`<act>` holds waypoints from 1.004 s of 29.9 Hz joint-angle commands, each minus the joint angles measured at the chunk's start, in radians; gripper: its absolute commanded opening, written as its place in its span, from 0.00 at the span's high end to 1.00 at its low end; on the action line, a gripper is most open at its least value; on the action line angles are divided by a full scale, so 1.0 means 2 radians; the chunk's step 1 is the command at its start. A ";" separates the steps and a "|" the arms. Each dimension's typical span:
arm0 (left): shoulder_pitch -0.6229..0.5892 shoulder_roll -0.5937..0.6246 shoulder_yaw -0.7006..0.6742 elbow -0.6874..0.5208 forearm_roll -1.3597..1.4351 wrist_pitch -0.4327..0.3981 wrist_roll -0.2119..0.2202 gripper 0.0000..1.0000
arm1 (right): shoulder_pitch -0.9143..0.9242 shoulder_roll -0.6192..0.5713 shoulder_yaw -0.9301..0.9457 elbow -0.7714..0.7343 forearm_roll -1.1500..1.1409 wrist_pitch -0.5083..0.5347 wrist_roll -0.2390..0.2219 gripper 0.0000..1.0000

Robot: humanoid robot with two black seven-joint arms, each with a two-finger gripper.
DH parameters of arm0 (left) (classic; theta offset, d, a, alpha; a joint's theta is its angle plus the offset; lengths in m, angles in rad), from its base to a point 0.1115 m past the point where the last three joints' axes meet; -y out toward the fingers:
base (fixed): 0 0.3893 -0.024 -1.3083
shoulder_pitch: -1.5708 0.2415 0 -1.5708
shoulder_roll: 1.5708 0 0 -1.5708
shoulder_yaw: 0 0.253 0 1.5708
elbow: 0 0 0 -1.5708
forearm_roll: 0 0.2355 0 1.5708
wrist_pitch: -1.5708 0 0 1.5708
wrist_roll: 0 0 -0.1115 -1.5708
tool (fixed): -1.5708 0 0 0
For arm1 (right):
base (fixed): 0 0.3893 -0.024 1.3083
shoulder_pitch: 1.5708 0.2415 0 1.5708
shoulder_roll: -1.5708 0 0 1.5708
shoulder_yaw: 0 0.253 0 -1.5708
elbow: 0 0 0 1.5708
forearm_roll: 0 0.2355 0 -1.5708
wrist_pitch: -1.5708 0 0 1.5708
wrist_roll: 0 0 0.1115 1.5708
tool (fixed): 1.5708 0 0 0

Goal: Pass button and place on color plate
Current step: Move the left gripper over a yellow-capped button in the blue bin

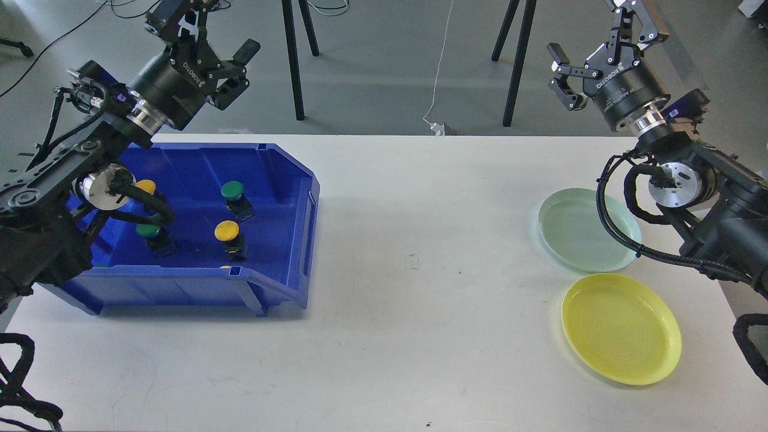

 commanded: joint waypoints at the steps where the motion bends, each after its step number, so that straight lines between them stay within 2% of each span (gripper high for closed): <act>1: 0.013 0.014 -0.002 -0.003 0.000 0.000 0.000 0.00 | 0.000 0.000 0.001 0.000 0.000 0.000 0.000 0.01; 7: 0.006 0.007 -0.002 0.004 -0.002 0.000 0.000 0.00 | 0.000 -0.002 0.002 0.000 0.001 0.000 0.000 0.01; 10: 0.004 -0.029 -0.005 -0.010 -0.008 0.000 0.000 0.00 | -0.003 -0.002 0.003 -0.001 0.001 0.000 0.000 0.01; 12: 0.010 -0.036 -0.018 -0.070 -0.014 0.000 0.000 0.00 | -0.004 -0.002 0.003 -0.001 0.002 0.000 0.000 0.01; 16: 0.029 -0.011 -0.043 -0.205 -0.011 0.000 0.000 0.00 | -0.006 -0.005 0.003 -0.001 0.002 0.000 0.000 0.01; 20: 0.011 0.057 -0.028 -0.293 0.044 0.000 0.000 0.00 | -0.006 -0.006 0.003 -0.001 0.002 0.000 0.000 0.01; 24: -0.058 0.153 0.054 -0.306 0.136 0.000 0.000 0.00 | -0.007 -0.006 0.003 -0.001 0.002 0.000 0.000 0.01; 26: -0.110 0.208 0.123 -0.305 0.178 0.000 0.000 0.00 | -0.008 -0.006 0.003 -0.002 0.002 0.000 0.000 0.01; 30: -0.219 0.258 0.261 -0.305 0.304 0.000 0.000 0.00 | -0.014 -0.004 0.004 -0.004 0.004 0.000 0.000 0.01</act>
